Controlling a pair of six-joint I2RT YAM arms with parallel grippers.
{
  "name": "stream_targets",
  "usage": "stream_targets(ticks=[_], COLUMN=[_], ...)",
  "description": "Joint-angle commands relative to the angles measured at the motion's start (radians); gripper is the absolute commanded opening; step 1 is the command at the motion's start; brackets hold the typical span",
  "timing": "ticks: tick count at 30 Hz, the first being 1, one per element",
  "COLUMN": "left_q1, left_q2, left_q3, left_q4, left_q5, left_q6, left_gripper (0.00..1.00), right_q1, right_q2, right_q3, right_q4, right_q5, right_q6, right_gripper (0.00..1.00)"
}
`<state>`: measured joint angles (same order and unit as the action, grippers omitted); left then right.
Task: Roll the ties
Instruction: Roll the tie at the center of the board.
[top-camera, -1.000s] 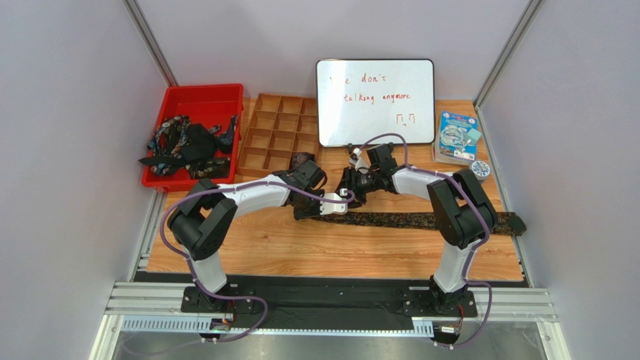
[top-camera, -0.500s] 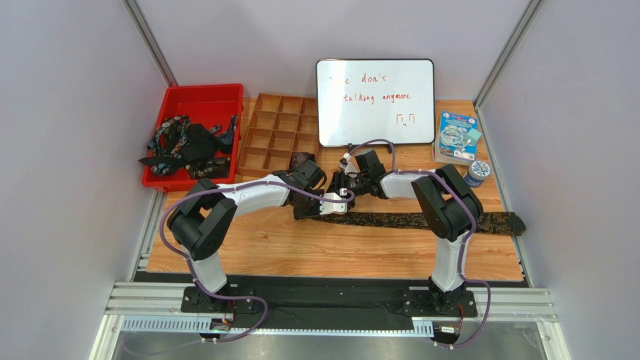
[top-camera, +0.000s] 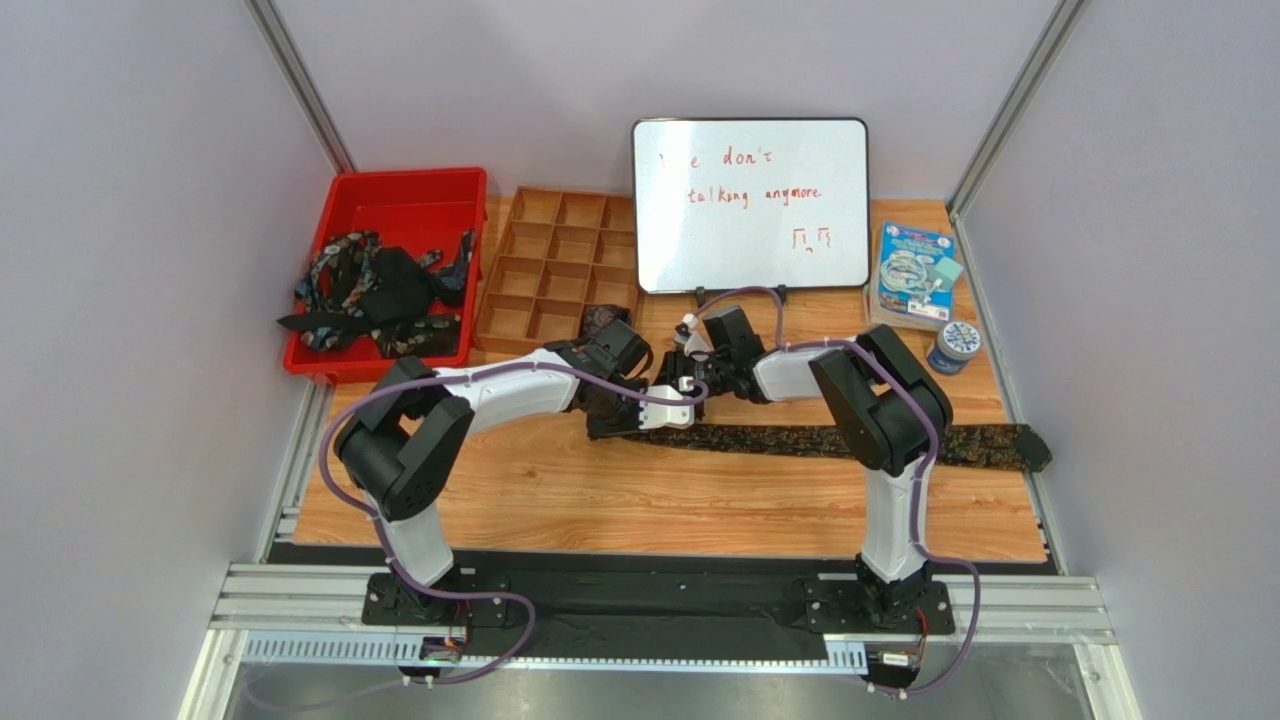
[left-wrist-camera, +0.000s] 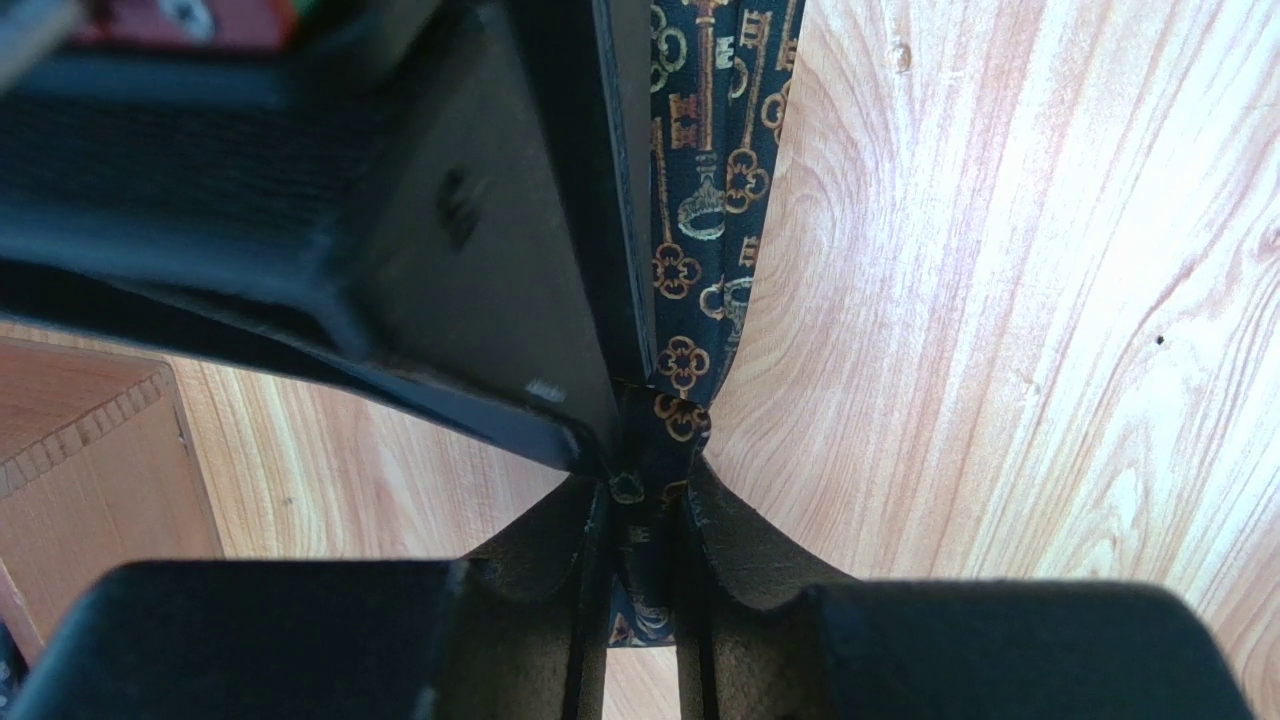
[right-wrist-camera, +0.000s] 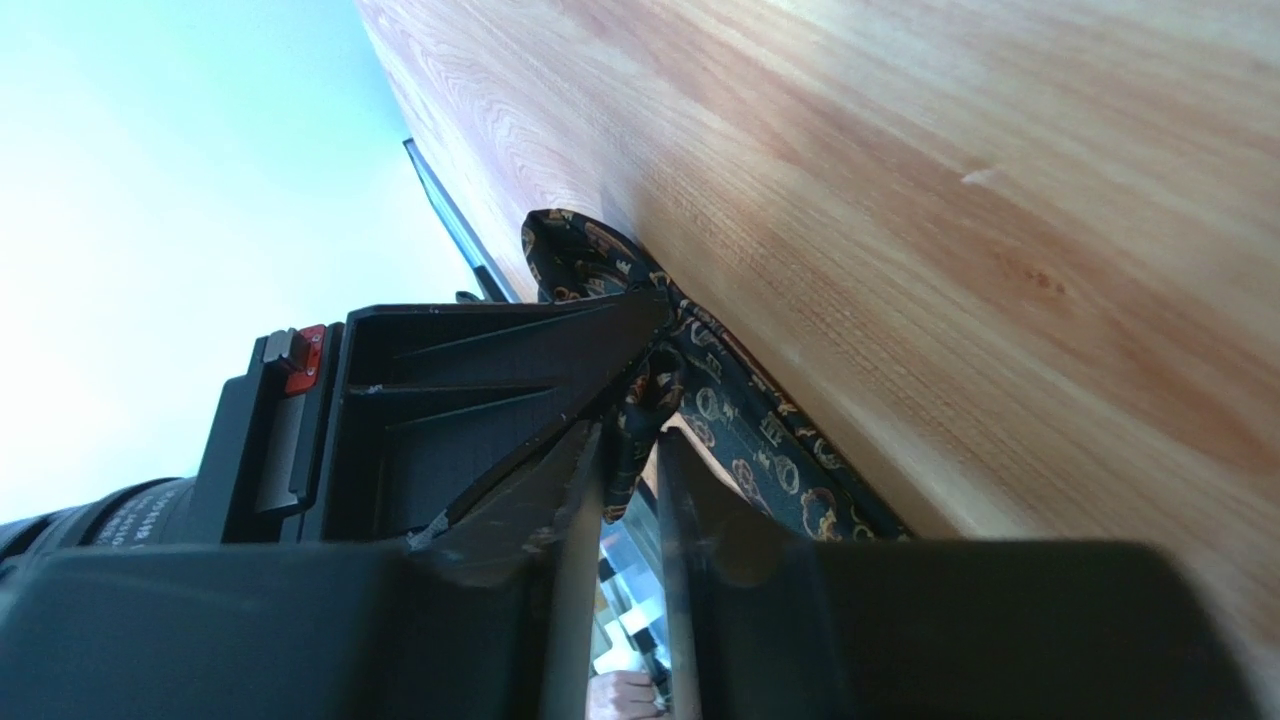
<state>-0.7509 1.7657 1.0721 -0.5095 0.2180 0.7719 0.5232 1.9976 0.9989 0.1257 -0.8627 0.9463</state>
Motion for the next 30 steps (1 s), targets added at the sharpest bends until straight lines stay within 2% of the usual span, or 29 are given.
stream_targets(ticks=[1,5,6,8,9,14,20,26,30], left_q1=[-0.005,0.018,0.027,0.057,0.068,0.131,0.137,0.134,0.13], left_q2=[0.0,-0.024,-0.037,-0.089,-0.109,-0.175,-0.173,-0.14,-0.091], left_q3=[-0.011,0.0,0.0,-0.007,-0.011,-0.02,-0.038,-0.021,-0.017], left_q4=[-0.018,-0.029,-0.047,-0.06,-0.072,-0.119,-0.119,-0.129,-0.121], left_q5=[0.031,0.044,0.069,0.104,0.139,0.21,0.254,0.256,0.206], left_q6=[-0.003,-0.017,-0.013,-0.002,0.004,0.032,0.059,0.072,0.069], left_gripper=[0.24,0.31,0.36,0.42,0.48,0.61,0.67,0.69,0.68], right_q1=[0.012,0.009,0.008,0.008,0.006,0.001,-0.006,-0.006,-0.009], right_q2=[0.009,0.017,0.02,0.023,0.024,0.035,0.041,0.055,0.055], right_q3=[0.01,0.018,0.02,0.021,0.024,0.038,0.035,0.046,0.046], right_q4=[-0.009,-0.083,-0.093,-0.12,-0.121,-0.175,-0.202,-0.199,-0.193], right_q5=[0.01,0.021,0.022,0.034,0.039,0.065,0.097,0.11,0.116], right_q6=[-0.029,-0.092,-0.102,-0.132,-0.138,-0.195,-0.224,-0.222,-0.227], right_gripper=[0.13,0.02,0.01,0.0,0.0,0.0,0.0,0.0,0.0])
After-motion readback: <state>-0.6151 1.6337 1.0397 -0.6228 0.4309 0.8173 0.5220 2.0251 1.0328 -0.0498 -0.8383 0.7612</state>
